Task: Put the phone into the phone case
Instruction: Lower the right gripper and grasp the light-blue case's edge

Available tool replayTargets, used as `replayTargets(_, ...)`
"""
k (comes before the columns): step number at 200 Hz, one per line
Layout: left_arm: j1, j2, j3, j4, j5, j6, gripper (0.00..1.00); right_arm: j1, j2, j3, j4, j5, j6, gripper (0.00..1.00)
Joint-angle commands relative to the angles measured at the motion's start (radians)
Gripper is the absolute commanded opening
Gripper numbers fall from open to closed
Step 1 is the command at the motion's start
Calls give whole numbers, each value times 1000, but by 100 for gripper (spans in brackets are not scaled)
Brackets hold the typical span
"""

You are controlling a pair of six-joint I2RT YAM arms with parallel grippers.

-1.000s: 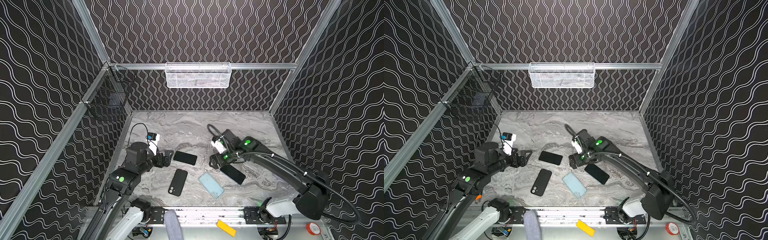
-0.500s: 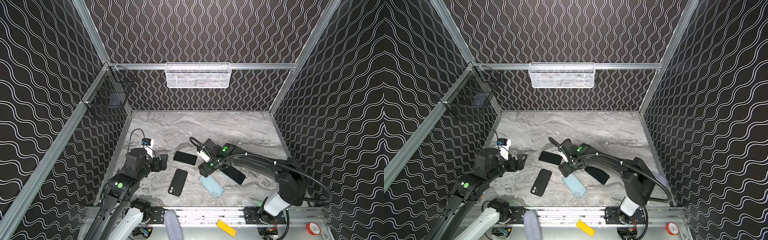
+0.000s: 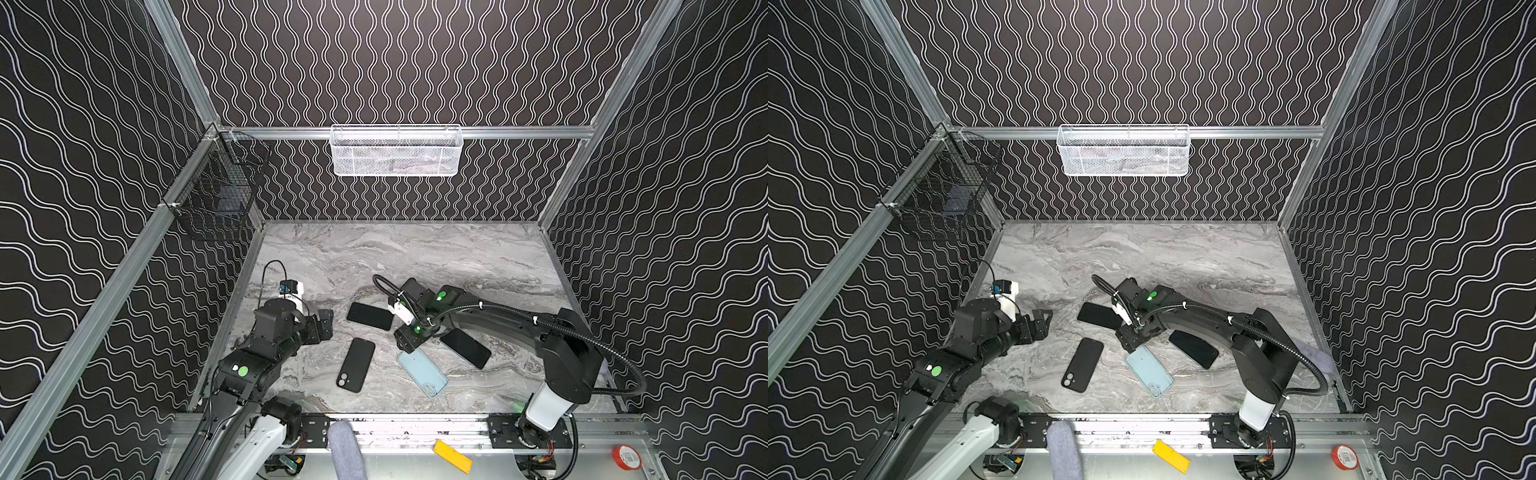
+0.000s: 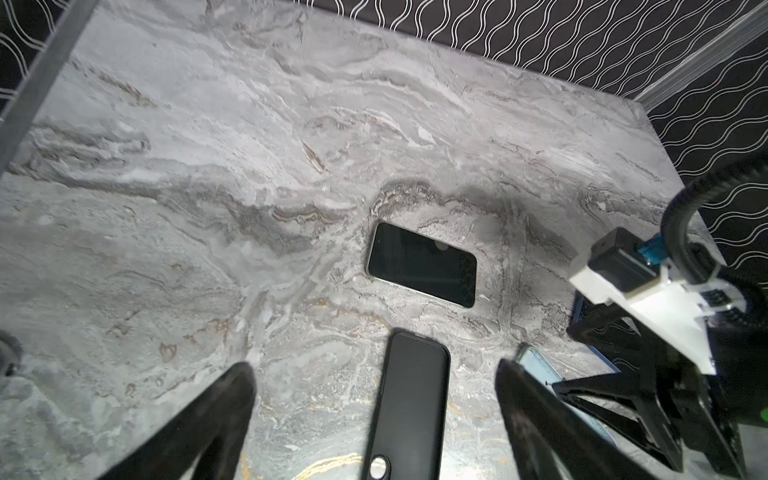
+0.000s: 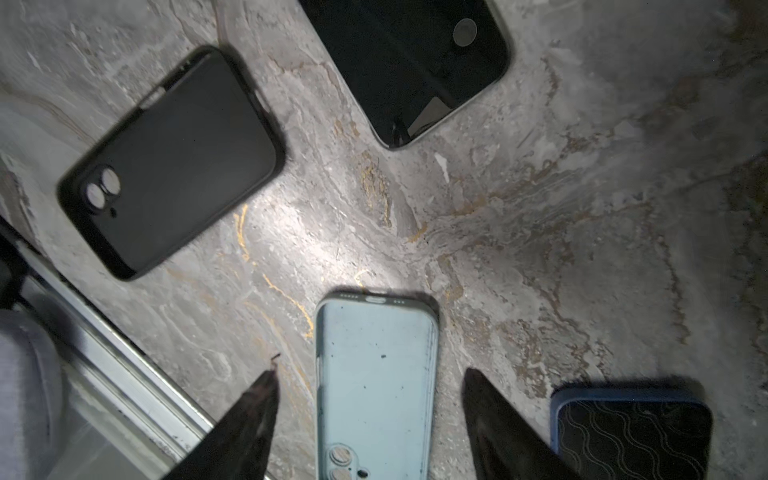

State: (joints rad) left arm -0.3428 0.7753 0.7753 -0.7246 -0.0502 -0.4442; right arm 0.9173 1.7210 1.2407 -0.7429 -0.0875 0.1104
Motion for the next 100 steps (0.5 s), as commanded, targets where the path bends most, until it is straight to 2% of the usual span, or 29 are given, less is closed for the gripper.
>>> replayTargets(1,-1,-4,-8,25,27,-30,94,8,-11,-38,-7,16,-52,68)
replayTargets(100,-1,-12,-20,54,18,-35,96,22,113,-62,25,73,-48,57)
